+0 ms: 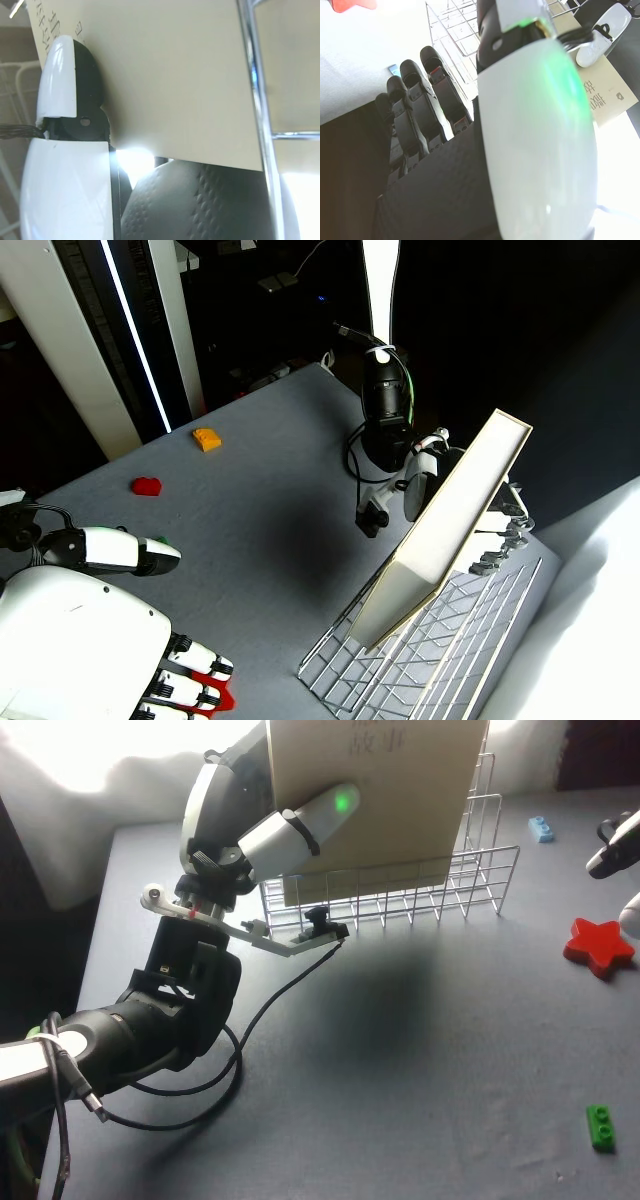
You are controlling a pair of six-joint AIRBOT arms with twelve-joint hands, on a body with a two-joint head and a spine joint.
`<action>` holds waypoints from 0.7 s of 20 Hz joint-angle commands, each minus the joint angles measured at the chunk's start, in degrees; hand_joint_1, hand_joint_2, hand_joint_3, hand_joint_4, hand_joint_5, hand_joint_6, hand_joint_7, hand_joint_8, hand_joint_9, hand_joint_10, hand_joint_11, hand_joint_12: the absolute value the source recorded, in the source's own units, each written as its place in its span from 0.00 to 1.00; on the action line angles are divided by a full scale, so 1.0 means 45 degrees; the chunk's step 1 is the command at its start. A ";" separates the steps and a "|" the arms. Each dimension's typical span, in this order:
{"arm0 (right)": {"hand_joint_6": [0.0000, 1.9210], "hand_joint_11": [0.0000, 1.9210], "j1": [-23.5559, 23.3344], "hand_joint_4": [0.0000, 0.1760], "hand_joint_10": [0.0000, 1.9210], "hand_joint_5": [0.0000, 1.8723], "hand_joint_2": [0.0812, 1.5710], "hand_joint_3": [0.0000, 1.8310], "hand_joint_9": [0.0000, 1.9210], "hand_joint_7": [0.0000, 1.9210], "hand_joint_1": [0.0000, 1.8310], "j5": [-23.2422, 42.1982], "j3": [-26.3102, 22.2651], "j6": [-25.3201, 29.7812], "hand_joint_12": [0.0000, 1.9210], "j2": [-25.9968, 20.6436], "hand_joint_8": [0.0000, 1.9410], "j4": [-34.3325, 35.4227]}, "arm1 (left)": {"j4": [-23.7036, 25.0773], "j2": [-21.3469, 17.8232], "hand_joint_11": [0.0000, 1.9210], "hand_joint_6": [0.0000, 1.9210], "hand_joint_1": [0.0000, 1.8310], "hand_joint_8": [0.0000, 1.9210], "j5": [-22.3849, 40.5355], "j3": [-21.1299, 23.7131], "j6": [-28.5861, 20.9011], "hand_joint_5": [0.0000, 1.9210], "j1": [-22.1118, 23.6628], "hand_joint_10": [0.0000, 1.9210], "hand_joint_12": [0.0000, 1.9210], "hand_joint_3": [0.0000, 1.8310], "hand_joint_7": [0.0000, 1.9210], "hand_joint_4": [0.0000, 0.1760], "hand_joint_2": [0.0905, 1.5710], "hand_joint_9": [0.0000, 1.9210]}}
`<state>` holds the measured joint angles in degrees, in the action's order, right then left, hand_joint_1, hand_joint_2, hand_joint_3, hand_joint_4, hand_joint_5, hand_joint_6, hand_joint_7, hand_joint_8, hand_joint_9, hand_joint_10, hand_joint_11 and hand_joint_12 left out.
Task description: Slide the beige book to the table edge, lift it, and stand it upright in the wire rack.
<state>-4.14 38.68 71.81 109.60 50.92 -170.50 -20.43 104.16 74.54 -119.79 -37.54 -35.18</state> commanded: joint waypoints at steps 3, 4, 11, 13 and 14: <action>0.00 0.00 -0.0091 0.00 0.00 0.16 0.64 0.00 0.16 0.15 0.14 -0.0986 0.0043 -0.0004 0.42 -0.0094 0.00 -0.0056 | -0.0149 -0.0086 0.46 0.59 0.81 0.64 0.1437 -0.0017 -0.0170 0.44 -0.0023 0.67 0.77 0.00 0.36 0.00 0.72 0.41; 0.00 0.00 -0.0091 0.00 0.00 0.16 0.64 0.00 0.16 0.16 0.14 -0.0986 0.0043 -0.0010 0.43 -0.0095 0.00 -0.0056 | -0.0153 -0.0089 0.45 0.59 0.81 0.65 0.1436 -0.0028 -0.0168 0.44 -0.0023 0.68 0.78 0.00 0.36 0.00 0.72 0.41; 0.00 0.00 -0.0092 0.00 0.00 0.15 0.64 0.00 0.14 0.15 0.13 -0.0986 0.0043 -0.0054 0.40 -0.0104 0.00 -0.0057 | -0.0275 -0.0145 0.23 0.72 0.63 0.68 0.1431 -0.0095 -0.0150 0.39 -0.0054 0.40 0.65 0.00 0.39 0.07 0.78 0.34; 0.00 0.00 -0.0092 0.00 0.00 0.16 0.64 0.00 0.16 0.16 0.13 -0.0986 0.0043 -0.0065 0.42 -0.0108 0.00 -0.0057 | -0.0406 -0.0145 0.21 0.61 0.62 0.19 0.1433 -0.0095 -0.0119 0.44 -0.0054 0.22 0.59 0.00 0.41 0.00 0.74 0.35; 0.00 0.00 -0.0092 0.00 0.00 0.17 0.64 0.00 0.16 0.16 0.14 -0.0986 0.0043 -0.0071 0.43 -0.0110 0.00 -0.0057 | -0.0568 -0.0147 0.16 0.66 0.60 0.09 0.1452 -0.0093 -0.0080 0.41 -0.0050 0.15 0.59 0.00 0.38 0.00 0.76 0.32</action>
<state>-4.14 38.50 71.81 109.30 50.89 -170.50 -22.79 104.09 74.41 -119.87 -37.15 -35.42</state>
